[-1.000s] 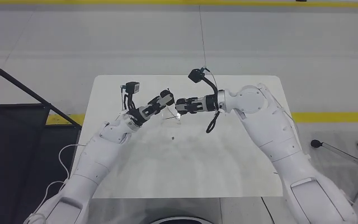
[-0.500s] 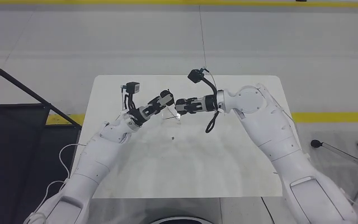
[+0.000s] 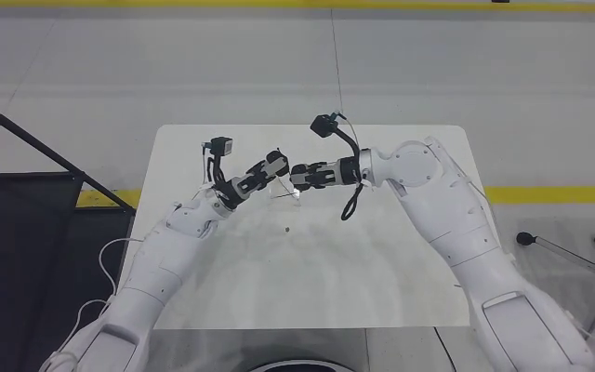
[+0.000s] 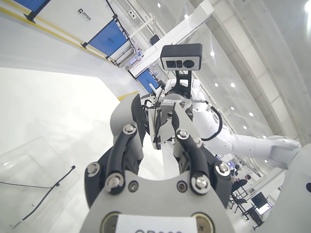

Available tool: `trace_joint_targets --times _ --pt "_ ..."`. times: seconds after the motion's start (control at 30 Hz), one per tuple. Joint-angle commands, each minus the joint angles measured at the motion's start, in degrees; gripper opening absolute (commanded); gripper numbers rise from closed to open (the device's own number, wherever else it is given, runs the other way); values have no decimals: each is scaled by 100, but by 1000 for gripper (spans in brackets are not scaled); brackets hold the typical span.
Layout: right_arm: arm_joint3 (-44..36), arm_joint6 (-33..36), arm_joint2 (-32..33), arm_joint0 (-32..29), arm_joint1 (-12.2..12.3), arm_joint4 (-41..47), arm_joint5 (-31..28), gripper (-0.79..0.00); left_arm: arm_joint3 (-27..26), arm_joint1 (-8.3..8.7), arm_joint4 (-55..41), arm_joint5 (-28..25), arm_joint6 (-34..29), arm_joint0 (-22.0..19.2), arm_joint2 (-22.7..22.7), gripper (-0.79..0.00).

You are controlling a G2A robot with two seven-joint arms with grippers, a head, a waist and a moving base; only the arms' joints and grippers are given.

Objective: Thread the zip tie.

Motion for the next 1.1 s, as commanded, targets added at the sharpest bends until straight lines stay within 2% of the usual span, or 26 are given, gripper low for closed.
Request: trace_joint_targets --times 0.0,0.33,0.4,0.53,0.63,0.77,1.07 --pt "10 10 -11 9 -3 7 0 -785 9 -8 9 13 21 -11 8 -462" --pt "73 12 -39 34 -8 43 -7 -785 50 -36 115 25 96 -51 31 -570" --pt "82 4 -40 35 -7 47 -8 -785 51 -39 122 19 86 -54 37 -699" --pt "87 8 -48 41 -7 49 -17 -785 65 -44 110 25 77 -56 37 -723" --pt "91 15 -56 46 -7 51 -26 -785 75 -45 127 19 100 -57 24 -785" --pt "97 28 -67 52 -7 58 -27 -785 74 -47 144 28 145 -48 6 -711" --pt "96 57 -93 61 -6 56 -28 -785 54 -56 167 27 165 -41 -3 -665"
